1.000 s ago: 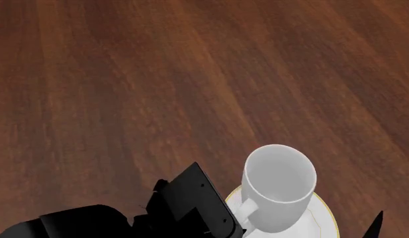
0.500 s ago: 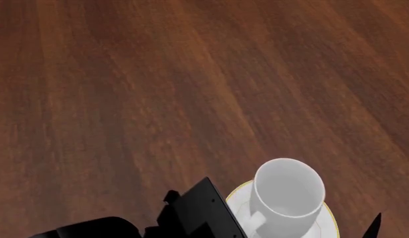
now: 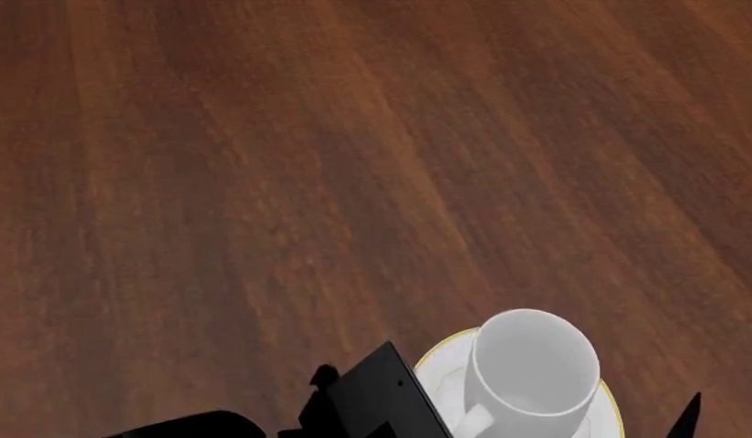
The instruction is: Put the white mug on the plate.
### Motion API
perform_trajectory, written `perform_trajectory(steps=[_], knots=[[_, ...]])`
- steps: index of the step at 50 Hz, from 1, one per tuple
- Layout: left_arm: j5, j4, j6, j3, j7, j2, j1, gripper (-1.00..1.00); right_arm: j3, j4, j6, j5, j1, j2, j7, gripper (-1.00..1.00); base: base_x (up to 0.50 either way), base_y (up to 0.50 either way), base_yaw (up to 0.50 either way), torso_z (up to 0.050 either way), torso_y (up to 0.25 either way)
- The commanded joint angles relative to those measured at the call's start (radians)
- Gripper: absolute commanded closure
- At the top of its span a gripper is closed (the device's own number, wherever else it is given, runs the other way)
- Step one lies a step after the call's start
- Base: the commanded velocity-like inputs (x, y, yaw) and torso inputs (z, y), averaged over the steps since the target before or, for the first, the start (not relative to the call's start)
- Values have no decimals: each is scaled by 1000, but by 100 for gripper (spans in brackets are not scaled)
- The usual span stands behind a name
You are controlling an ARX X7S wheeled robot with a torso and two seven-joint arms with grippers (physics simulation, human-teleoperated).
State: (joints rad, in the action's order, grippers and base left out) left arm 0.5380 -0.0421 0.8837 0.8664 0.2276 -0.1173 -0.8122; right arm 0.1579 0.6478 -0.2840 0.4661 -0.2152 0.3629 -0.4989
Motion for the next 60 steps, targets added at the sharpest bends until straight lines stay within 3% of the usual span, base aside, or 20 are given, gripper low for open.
perform_trajectory(steps=[1, 60], knots=[[1, -45, -47, 5, 8, 4, 4, 100, -6, -3, -2, 0, 5, 3, -3, -100, 0, 0, 0, 0, 0], [-24, -128, -125, 105, 22, -14, 24, 100, -13, -20, 29, 2, -13, 7, -9, -100, 0, 0, -1, 0, 0]])
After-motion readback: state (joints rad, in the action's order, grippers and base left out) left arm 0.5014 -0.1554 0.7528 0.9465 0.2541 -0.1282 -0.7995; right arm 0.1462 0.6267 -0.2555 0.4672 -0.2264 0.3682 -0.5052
